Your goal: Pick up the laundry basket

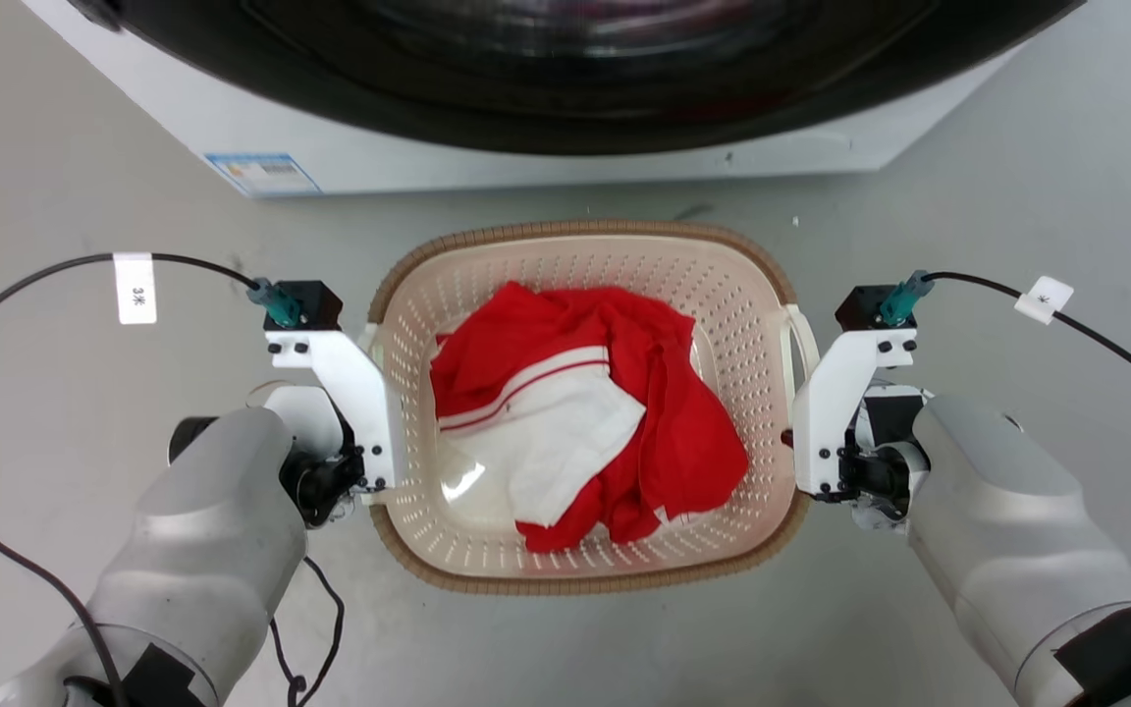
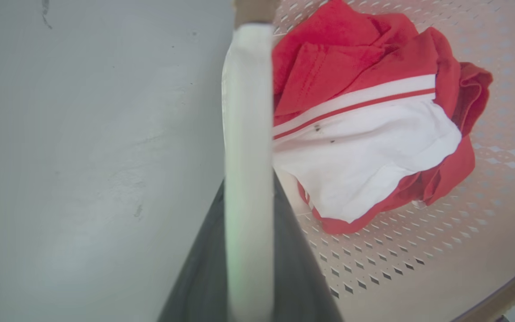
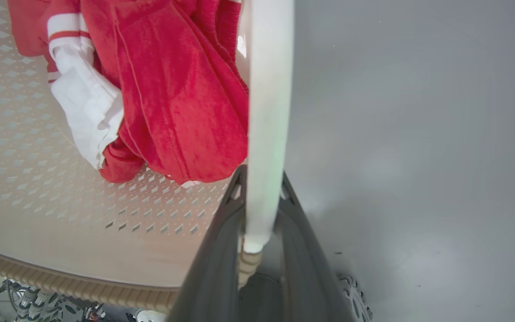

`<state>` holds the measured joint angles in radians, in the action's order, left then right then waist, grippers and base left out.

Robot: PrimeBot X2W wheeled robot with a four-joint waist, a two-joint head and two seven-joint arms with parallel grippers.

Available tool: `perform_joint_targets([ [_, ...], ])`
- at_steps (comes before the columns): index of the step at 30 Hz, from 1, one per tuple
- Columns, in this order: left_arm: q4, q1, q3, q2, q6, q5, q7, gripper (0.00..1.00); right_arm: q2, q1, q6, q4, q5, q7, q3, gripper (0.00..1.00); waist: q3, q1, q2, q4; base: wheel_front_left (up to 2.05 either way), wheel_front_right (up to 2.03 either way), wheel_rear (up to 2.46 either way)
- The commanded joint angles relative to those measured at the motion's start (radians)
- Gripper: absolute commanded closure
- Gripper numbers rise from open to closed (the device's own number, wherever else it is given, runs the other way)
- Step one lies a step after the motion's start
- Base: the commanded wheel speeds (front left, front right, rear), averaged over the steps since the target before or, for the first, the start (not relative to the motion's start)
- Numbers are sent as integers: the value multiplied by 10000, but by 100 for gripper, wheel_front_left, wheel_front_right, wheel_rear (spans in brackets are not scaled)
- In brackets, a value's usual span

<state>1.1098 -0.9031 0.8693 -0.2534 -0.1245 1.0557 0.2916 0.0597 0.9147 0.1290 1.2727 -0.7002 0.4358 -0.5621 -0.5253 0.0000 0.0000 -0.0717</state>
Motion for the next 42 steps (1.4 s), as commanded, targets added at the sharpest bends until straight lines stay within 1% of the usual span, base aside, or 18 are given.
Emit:
perform_joint_targets([
  [1, -187, 161, 87, 282, -108, 157, 126, 100, -145, -161, 32, -10, -60, 176, -16, 100, 737, 0, 0, 155, 0, 0, 0],
  [11, -171, 506, 393, 322, -110, 1012, 1170, 100, 55, -316, 30, 120, -344, 1967, 247, 100, 2212, 0, 0, 277, 0, 0, 0],
  [19, -47, 926, 615, 340, -116, 1513, 1804, 100, 110, -595, 30, 133, -305, 3070, 554, 100, 3393, 0, 0, 296, 0, 0, 0],
  [26, 92, 1332, 820, 462, -116, 1796, 2102, 100, -2, -961, 32, 131, -197, 3648, 829, 100, 4279, 0, 0, 252, 0, 0, 0],
  [33, 173, 1717, 965, 521, -116, 2020, 2286, 100, -107, -1312, 32, 124, -173, 4107, 1163, 100, 4807, 0, 0, 162, 0, 0, 0],
  [42, 355, 2176, 1071, 797, -120, 2336, 2525, 100, -217, -1872, 41, 112, 45, 4541, 1684, 100, 5329, 0, 0, 113, 0, 0, 0],
])
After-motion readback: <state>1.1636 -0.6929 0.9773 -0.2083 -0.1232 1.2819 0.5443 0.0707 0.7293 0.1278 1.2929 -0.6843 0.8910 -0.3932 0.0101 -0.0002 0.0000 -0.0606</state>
